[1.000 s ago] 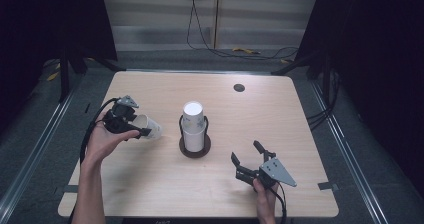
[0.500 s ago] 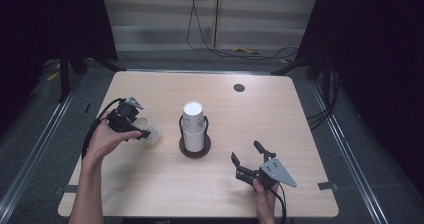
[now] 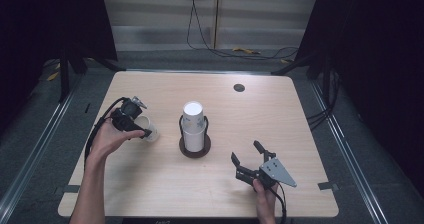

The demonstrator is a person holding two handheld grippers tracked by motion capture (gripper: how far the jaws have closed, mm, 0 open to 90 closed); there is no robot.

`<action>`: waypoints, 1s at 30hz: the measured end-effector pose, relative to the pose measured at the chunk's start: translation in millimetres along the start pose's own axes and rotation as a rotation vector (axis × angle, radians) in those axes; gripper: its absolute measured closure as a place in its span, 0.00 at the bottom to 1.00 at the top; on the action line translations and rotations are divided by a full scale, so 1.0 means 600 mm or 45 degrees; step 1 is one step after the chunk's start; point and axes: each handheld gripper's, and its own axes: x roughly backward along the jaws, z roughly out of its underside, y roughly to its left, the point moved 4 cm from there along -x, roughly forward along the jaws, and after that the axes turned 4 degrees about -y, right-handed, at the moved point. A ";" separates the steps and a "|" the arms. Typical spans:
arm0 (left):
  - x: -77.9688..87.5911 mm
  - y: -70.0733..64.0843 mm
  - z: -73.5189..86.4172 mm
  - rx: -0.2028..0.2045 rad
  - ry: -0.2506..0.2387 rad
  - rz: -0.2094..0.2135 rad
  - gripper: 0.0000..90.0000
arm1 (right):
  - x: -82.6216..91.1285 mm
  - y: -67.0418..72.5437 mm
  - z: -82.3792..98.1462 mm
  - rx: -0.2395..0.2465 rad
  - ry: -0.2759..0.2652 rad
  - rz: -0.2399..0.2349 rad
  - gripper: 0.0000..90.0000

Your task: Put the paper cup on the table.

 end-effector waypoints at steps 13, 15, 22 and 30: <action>-0.015 -0.006 -0.010 -0.002 -0.023 0.074 0.24 | 0.000 0.000 0.000 0.004 -0.002 -0.002 0.14; -0.014 -0.004 -0.010 -0.009 -0.045 0.080 0.23 | 0.000 0.000 0.000 0.002 -0.001 -0.001 0.14; -0.020 -0.004 -0.011 0.005 -0.077 0.087 0.21 | 0.000 0.000 0.000 0.001 -0.001 0.000 0.14; -0.025 -0.008 -0.012 0.056 -0.158 0.094 0.19 | 0.000 0.000 0.000 0.001 -0.003 0.001 0.14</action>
